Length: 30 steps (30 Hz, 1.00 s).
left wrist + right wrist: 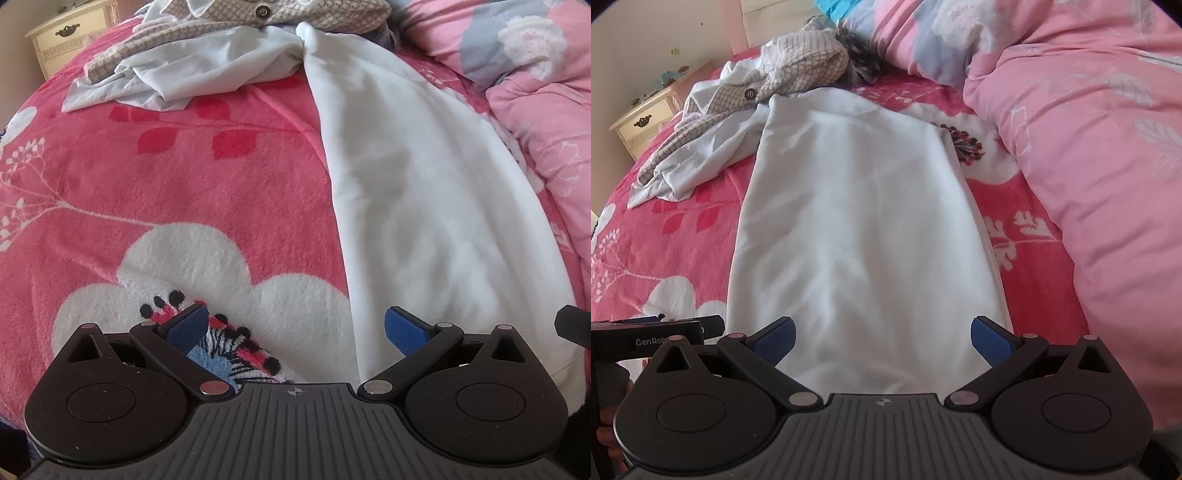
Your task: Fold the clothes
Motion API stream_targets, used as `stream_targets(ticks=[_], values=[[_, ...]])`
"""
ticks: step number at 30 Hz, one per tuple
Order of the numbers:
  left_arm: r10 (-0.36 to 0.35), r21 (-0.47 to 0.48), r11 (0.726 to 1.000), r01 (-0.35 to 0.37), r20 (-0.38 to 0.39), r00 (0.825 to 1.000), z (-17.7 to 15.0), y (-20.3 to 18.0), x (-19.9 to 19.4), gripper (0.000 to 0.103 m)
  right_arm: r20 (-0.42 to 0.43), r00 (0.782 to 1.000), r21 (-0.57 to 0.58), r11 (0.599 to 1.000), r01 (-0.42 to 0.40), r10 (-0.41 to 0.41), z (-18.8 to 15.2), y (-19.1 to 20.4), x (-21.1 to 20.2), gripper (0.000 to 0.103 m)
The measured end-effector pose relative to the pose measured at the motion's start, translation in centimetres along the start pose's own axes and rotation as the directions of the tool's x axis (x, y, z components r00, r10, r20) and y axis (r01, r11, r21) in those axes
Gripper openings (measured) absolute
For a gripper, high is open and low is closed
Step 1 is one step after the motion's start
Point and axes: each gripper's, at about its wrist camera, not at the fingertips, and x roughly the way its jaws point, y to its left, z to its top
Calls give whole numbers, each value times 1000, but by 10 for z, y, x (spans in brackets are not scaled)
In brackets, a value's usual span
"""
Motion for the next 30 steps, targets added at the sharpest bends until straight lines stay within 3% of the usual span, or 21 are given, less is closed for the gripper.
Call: stream_targets(ticks=[30], values=[[23, 21, 1000, -24, 3, 1000, -2, 1, 2, 103, -1, 1000, 11, 1000, 2, -2, -2, -2, 3, 103]])
